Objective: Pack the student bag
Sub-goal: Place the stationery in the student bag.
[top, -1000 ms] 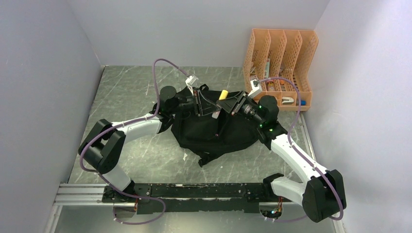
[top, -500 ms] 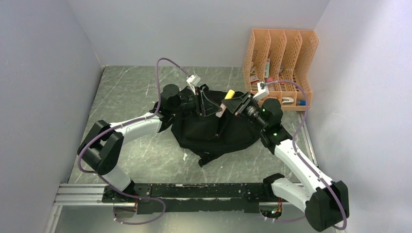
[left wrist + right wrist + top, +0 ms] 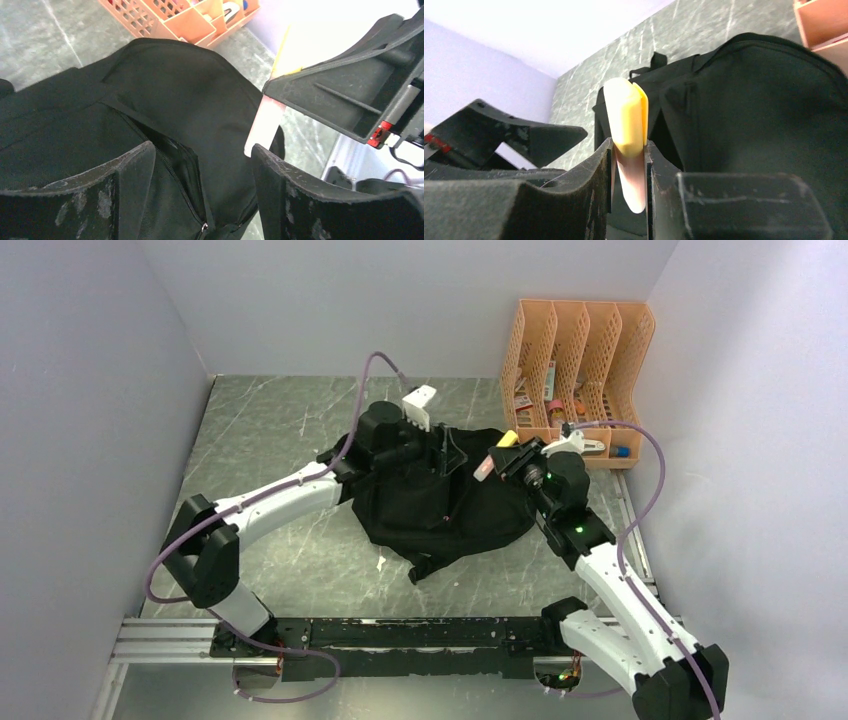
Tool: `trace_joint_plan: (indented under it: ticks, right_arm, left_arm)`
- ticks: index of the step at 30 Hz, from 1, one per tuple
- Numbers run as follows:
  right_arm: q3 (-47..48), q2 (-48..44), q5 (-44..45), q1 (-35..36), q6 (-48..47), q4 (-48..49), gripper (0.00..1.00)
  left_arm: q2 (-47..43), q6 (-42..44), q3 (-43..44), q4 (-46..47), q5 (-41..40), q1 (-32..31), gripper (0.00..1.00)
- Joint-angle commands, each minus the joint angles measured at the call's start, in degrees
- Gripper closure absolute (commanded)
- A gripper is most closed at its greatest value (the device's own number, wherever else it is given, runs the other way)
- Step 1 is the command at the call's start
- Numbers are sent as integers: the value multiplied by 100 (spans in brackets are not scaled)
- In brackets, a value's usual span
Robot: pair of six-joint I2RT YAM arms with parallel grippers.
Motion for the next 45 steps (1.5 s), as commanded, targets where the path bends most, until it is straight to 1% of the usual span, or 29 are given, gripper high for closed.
trace_joint_plan:
  ticks: [1,7,11,19,23,27,32,35,39,45]
  right_arm:
    - [-47,-250,765,-21,-120,-299,100]
    - [-102,-357,913,-20,-113,-372,100]
    - [-143,-415,951,-20,-118,-380,100]
    - [-221,-519,938,-15,-112,-385,100]
    - [-255,-530,887,-21,-111,-347,100]
    - [-278,-513,795,-14,-108,-297,100]
    - [-318,-432,658,-16,-119,-175,100]
    - [-369,-278,469,-20,-8,-77,100]
    - [-459,72,174,-12,103,622,100]
    - [-276,899,-52,-20,-14,1097,100]
  left_arm:
    - [311,960,646,-1336,-1414,-461,26]
    - [735,1285,1110,-1938,-2476,-924,28]
    - [835,1321,1125,-2029,-2966,-1073,28]
    - [1136,1333,1230,-2197,-3152,-1152,29]
    - [1249,1358,1297,-2278,-3381,-1200,32]
    - [1273,1407,1335,-2312,-3524,-1206,44]
    - [1219,1422,1379,-2339,-3543,-1203,66]
    - [1157,1407,1361,-2302,-3429,-1204,76]
    - [1094,1341,1342,-2264,-3282,-1204,94]
    - [957,1286,1352,-2284,-3279,-1207,95]
